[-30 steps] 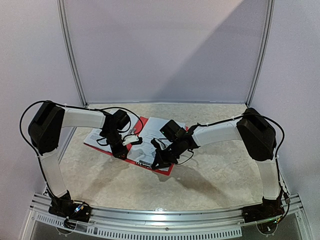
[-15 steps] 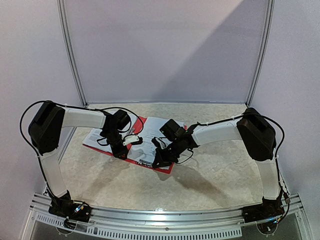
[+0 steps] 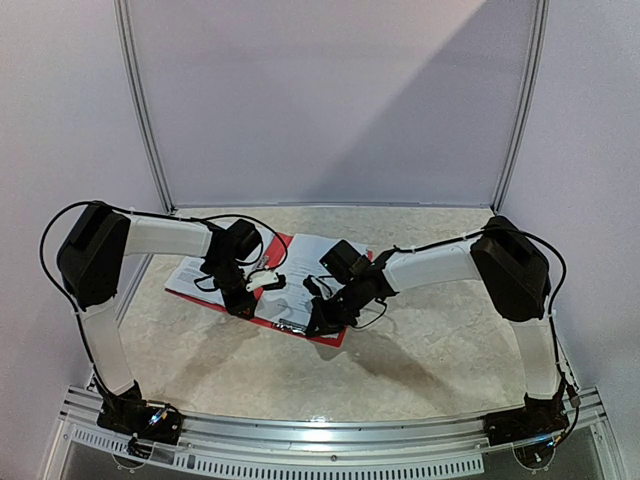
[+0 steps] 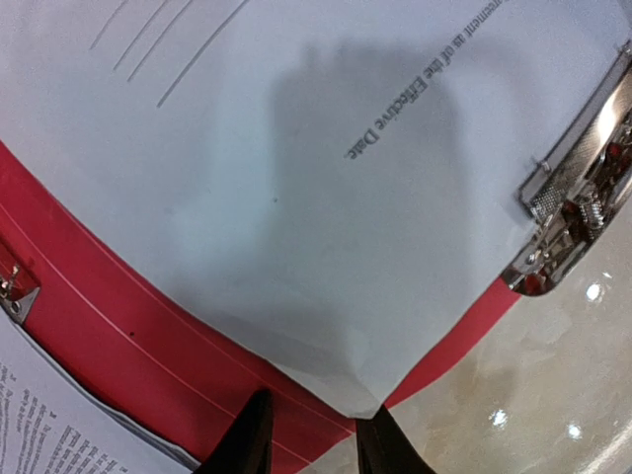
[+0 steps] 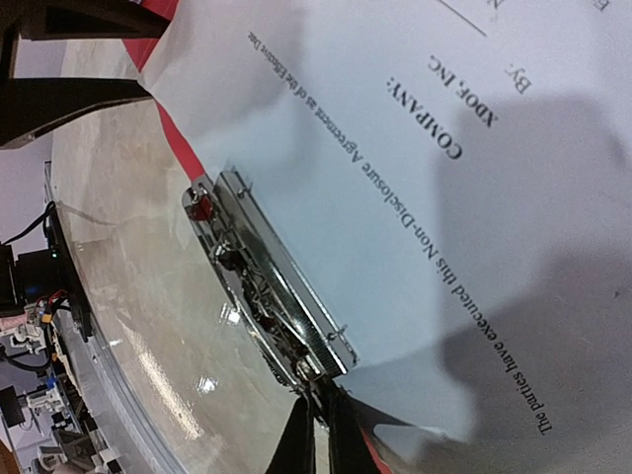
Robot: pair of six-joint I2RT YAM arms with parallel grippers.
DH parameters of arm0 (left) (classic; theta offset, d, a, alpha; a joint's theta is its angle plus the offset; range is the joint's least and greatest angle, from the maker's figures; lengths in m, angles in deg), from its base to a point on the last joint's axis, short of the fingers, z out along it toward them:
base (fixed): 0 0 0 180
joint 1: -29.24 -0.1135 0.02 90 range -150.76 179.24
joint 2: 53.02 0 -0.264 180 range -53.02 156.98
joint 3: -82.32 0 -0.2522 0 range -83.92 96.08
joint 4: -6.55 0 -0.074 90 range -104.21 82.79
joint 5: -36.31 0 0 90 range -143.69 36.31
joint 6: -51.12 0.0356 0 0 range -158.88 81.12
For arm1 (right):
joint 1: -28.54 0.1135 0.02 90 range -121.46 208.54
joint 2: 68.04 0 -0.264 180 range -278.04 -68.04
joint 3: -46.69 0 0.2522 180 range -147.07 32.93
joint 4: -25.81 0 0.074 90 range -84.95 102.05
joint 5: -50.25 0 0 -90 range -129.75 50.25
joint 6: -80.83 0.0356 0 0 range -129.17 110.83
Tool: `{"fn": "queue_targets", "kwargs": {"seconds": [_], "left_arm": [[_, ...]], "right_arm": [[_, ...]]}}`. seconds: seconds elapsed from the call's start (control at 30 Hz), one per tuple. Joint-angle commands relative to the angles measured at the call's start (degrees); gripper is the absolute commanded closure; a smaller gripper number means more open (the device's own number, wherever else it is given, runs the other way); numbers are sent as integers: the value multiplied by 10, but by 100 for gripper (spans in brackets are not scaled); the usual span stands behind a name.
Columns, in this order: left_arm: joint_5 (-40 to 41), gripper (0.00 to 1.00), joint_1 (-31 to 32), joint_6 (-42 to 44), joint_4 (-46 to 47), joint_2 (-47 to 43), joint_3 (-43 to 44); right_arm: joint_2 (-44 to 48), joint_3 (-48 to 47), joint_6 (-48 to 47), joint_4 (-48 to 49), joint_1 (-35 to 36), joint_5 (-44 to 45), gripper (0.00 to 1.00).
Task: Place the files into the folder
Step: Clamp the file and folder with some files.
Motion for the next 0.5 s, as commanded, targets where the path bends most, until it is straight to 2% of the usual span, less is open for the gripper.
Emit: {"fn": "queue_targets", "kwargs": {"seconds": [0.0, 0.2, 0.47], "left_arm": [[-6, 71, 16, 5, -24, 61, -32], [-6, 71, 17, 4, -23, 61, -32], [-4, 71, 17, 4, -23, 62, -32]], "right_arm": [[-85, 46, 3, -35, -19, 98, 97], [-67, 71, -4, -23, -19, 74, 97], [-30, 40, -38, -28, -19, 25, 96]]}}
